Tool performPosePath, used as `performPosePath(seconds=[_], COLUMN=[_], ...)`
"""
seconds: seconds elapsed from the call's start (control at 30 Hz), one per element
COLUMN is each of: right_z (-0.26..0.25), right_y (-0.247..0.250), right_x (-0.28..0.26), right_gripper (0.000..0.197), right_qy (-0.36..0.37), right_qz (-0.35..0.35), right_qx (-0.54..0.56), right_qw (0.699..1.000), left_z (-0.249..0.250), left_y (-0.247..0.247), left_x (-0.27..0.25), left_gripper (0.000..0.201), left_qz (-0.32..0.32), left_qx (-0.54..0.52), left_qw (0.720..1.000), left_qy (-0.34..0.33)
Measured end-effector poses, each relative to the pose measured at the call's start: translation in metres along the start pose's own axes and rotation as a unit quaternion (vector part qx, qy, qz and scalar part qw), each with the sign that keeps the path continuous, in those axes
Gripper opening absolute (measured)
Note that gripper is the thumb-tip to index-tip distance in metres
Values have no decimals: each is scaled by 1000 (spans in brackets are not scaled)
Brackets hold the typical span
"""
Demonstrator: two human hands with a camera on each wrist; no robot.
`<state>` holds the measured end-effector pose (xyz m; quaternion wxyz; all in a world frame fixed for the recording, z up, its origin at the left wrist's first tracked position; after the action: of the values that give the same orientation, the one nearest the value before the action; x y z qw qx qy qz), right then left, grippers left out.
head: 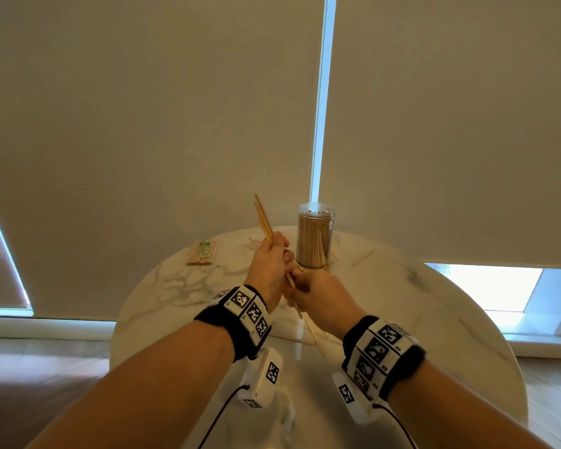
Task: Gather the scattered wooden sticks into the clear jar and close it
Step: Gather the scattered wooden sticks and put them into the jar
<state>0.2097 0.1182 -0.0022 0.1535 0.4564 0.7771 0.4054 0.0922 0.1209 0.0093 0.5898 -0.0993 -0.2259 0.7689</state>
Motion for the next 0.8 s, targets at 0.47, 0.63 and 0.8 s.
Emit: performPosePath(seconds=[0.47, 0.63, 0.8], right_z=[-27, -45, -37], right_y=[81, 88, 70], right_x=[28, 38, 39], right_gripper=[31, 34, 41], right_qy=[-10, 24, 16], right_qz=[110, 56, -30], right_qx=[74, 26, 3], right_qw=[991, 998, 999], left_z=[17, 6, -1], left_y=[-8, -13, -6], left_x=[-12, -32, -41], left_gripper=[33, 38, 34], left_qz=[-104, -212, -206], left_qx=[205, 337, 337], left_qw=[972, 915, 912], left_qy=[38, 67, 114])
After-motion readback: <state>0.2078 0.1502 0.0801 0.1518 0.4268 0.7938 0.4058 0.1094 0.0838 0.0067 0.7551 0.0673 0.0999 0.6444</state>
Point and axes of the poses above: each hand's wrist, its own x-axis towards the middle knuckle, its own y-axis out of the back of the hand, z = x × y, the point moved 2 cm from there along x, towards the middle knuckle, and after that the axes turned 4 degrees about -z, right-handed, at the moved point
